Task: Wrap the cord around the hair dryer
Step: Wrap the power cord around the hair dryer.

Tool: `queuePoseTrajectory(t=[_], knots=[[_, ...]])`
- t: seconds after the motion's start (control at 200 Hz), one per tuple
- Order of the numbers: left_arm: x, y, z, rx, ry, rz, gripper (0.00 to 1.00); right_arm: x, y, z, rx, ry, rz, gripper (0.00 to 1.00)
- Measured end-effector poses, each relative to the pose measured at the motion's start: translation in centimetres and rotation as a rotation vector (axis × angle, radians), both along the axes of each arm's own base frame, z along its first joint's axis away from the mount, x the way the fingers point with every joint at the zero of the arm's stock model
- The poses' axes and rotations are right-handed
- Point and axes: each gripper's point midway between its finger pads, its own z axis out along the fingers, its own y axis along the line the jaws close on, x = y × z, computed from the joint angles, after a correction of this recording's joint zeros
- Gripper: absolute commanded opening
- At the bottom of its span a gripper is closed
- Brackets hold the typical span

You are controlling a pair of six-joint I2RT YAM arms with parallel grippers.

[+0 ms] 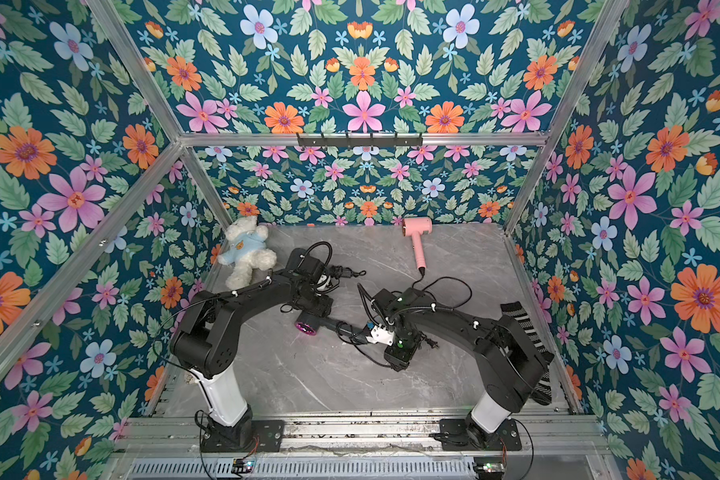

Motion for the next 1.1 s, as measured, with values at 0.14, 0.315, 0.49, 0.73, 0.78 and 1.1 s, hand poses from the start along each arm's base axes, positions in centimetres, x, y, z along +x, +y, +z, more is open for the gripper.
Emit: queuePoseTrajectory(t=[0.14, 0.315, 0.49, 0.73, 0.78, 1.1], knots=[[0.3, 0.1, 0.3, -0.007, -0.015, 0.023, 0.0, 0.0, -0.3, -1.8, -0.046, 0.009, 0.012, 0.53], [0.3, 0.1, 0.4, -0.011, -0.023, 0.026, 0.0, 0.4, -0.4, -3.5, -0.074, 0.005, 0.015, 0.52], [0.3, 0.1, 0.5, -0.011, -0.026, 0.029, 0.0, 0.9, -0.5, -4.7, -0.112, -0.007, 0.012, 0.51], [-0.1, 0.5, 0.4, -0.004, -0.015, 0.047, 0.0, 0.9, -1.8, -5.4, -0.199, -0.037, -0.016, 0.43], [-0.2, 0.5, 0.4, -0.002, -0.013, 0.05, 0.0, 0.9, -2.1, -5.4, -0.219, -0.046, -0.026, 0.41], [-0.6, 1.0, 0.6, 0.009, 0.005, 0.066, 0.0, 0.8, -1.0, -3.9, -0.153, -0.102, -0.062, 0.36]])
